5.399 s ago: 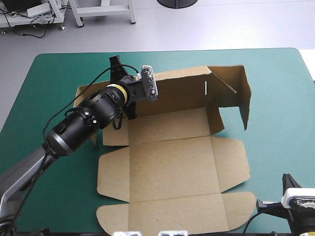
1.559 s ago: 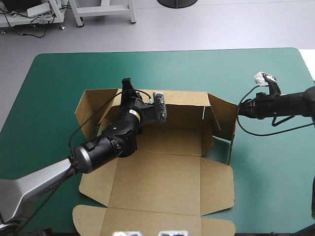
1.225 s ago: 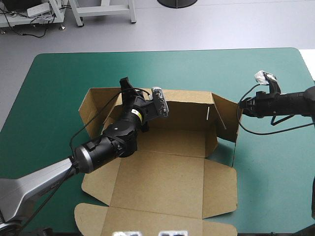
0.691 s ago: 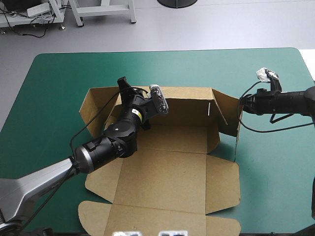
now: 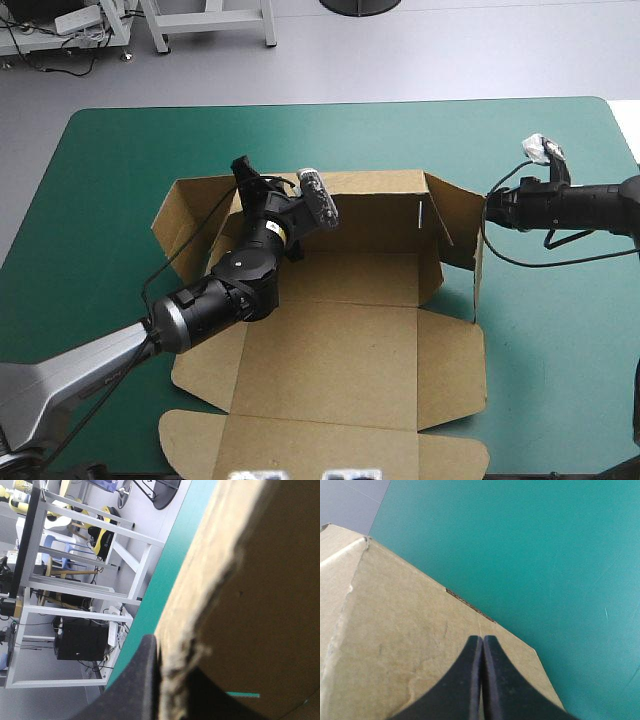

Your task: Fold the box

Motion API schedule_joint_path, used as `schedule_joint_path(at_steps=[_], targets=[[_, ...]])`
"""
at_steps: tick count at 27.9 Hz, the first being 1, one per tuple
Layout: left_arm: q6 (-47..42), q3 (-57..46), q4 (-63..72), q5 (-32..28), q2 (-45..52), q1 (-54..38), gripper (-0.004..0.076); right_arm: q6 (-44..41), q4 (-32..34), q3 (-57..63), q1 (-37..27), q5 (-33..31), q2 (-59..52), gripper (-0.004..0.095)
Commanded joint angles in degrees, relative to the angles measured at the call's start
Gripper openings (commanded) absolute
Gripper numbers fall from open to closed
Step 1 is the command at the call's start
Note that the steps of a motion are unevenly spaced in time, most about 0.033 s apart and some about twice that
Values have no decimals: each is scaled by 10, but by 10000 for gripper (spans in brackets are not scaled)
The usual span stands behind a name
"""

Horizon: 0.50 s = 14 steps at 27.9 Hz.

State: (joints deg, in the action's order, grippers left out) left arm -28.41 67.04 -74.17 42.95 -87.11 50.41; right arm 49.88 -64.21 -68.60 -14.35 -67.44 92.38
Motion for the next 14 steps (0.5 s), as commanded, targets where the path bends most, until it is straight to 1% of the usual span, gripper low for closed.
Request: schedule_joint_path(at_steps=[1,4,10,14], targets=[[-14,17,-32,11,21,1,-6,-4,-43,-15,-2,-43,-28,-24],[-14,17,-32,11,21,1,-6,-11,-64,-26,-2,-43,-28,-24],[-22,17,-34,19,21,1,-6,-49,-63,-59,-1,-43,-39,-24],[-70,17,-48,19,21,1,-6,-61,-63,-74,8,-43,-44,-24]])
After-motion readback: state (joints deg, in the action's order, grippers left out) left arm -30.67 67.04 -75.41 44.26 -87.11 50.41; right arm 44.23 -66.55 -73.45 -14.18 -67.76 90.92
